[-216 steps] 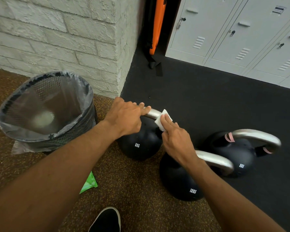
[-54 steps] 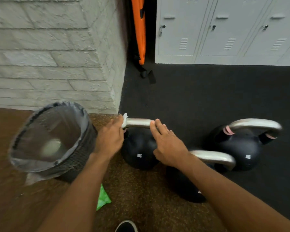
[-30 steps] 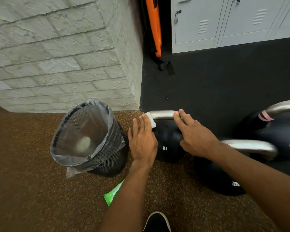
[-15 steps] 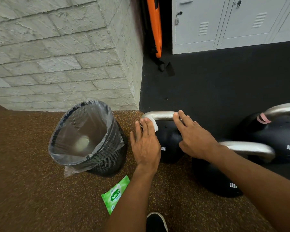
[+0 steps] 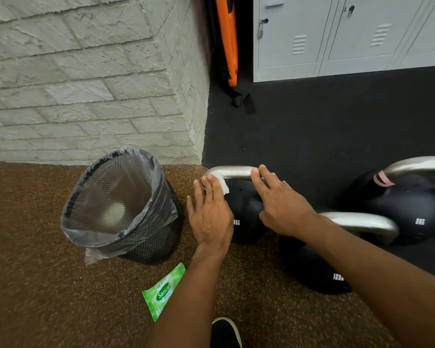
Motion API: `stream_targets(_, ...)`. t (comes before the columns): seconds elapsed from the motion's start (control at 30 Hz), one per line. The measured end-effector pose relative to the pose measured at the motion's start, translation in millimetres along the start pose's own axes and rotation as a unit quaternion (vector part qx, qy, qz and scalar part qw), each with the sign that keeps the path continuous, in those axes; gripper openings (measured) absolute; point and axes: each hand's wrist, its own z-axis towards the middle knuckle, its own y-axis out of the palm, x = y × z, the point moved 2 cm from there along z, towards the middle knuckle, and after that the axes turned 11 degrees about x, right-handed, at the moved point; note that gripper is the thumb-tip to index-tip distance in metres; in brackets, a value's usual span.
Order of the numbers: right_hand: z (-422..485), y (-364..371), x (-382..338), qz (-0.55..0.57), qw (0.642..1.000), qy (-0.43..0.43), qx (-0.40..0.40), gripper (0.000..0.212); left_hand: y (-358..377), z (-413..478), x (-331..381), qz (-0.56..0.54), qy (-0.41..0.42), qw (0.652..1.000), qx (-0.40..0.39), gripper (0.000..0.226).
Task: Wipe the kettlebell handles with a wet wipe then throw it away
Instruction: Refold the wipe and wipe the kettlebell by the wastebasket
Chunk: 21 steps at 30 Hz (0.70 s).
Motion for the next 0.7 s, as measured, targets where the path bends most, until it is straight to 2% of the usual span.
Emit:
stream_targets(0.2, -0.5, -0.8, 0.3, 0.011, 1.000, 0.003, 0.001, 0.083, -1.2, -5.4, 1.1, 0.034, 0.026, 0.999, 0.011, 0.062)
stream_targets(0.37, -0.4, 0.8, 0.6, 0.008, 1.000, 0.002, -0.002, 0.084, -7.5, 21.0, -2.3, 0.022, 0.026, 0.999, 0.027, 0.063)
stream_targets(0.5, -0.7, -0.9, 1.0, 0.007, 1.000, 0.005, -0.008, 0.085, -13.2, 18.9, 14.1, 0.034, 0.090, 0.994, 0.042, 0.059)
stream_targets(0.7, -1.4, -1.5, 0.6, 0.003, 1.000, 0.002, -0.010, 0.083, -33.9, 58.9, 21.5, 0.042, 0.116, 0.992, 0.004, 0.045)
